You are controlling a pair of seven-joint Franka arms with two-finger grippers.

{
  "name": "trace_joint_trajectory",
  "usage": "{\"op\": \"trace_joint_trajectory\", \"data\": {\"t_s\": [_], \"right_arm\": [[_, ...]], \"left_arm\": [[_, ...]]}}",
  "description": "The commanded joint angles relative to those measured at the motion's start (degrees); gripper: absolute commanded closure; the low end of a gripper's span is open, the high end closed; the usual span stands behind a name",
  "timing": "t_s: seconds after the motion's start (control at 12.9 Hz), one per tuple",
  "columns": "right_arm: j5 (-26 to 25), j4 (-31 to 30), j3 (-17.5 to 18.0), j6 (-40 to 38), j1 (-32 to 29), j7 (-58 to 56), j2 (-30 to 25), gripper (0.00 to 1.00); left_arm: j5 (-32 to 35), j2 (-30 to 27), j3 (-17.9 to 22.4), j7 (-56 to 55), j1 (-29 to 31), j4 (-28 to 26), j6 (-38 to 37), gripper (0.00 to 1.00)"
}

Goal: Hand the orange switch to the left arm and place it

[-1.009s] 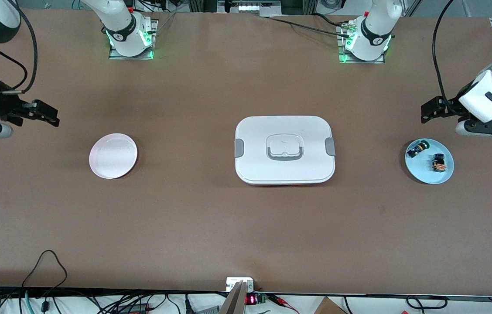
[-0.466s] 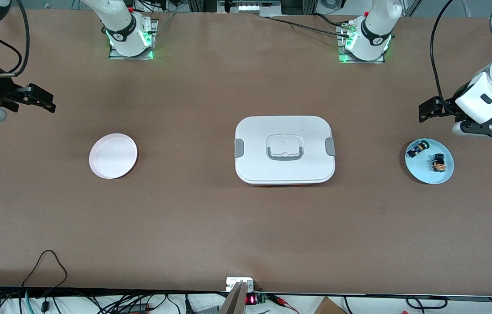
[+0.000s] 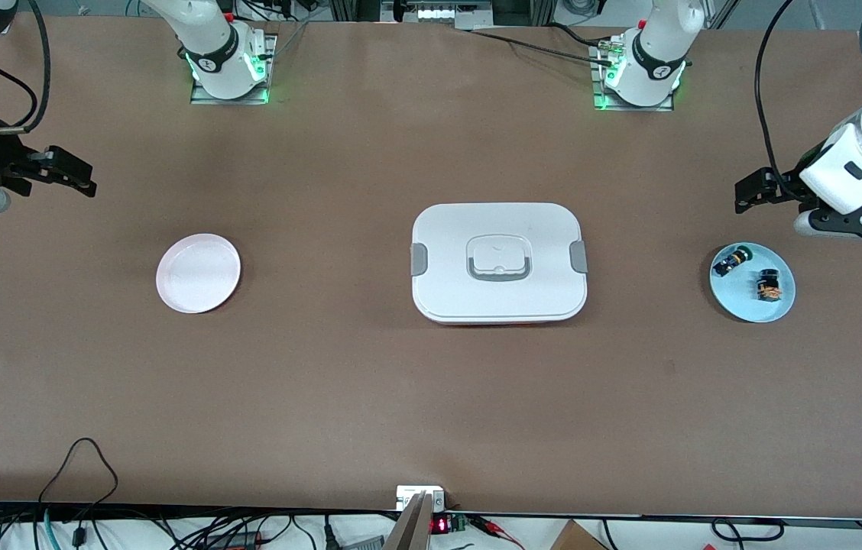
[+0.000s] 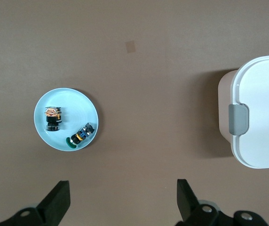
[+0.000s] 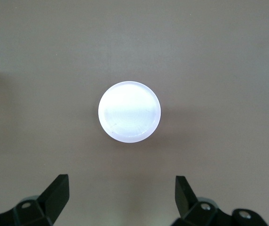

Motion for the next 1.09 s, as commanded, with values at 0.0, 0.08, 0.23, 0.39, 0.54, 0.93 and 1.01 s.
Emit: {"op": "trace_joint_trajectory", "data": {"t_s": [0.0,0.08,0.23,0.39,0.54,0.93,1.01], "right_arm": [[0.3,1.3,-0.7,-0.6,0.4,-0.7,-0.2,0.0],[0.1,1.3,-0.4,-0.7,0.6,-0.8,-0.2,0.0],[-0.1,1.3,0.3,-0.7,1.1,-0.8,-0.1,0.0],[0.0,1.2,0.6,-0.7,2.0,-0.8,0.1,0.0],[-0.1,1.1,0.6,-0.9,2.4,-0.6,0.4,0.0],[-0.4,1.2,0.7,-2.0,3.0,-0.5,0.9,0.0],[-0.5,1.2,0.7,-2.1,3.2,-0.5,0.9,0.0]], "left_arm": [[-1.2,-1.3,0.5,0.1,-0.3,-0.8,0.3,0.0],[-1.2,-1.2,0.5,0.1,-0.2,-0.9,0.3,0.0],[-1.2,-1.2,0.5,0.1,-0.2,-0.8,0.3,0.0],[-1.2,-1.1,0.6,0.1,-0.2,-0.8,0.3,0.0],[-1.3,-1.1,0.5,0.0,-0.2,-0.8,0.3,0.0],[-1.2,-1.1,0.5,0.1,-0.2,-0.7,0.3,0.0],[-1.3,-1.0,0.6,0.1,-0.2,-0.7,0.3,0.0]]}}
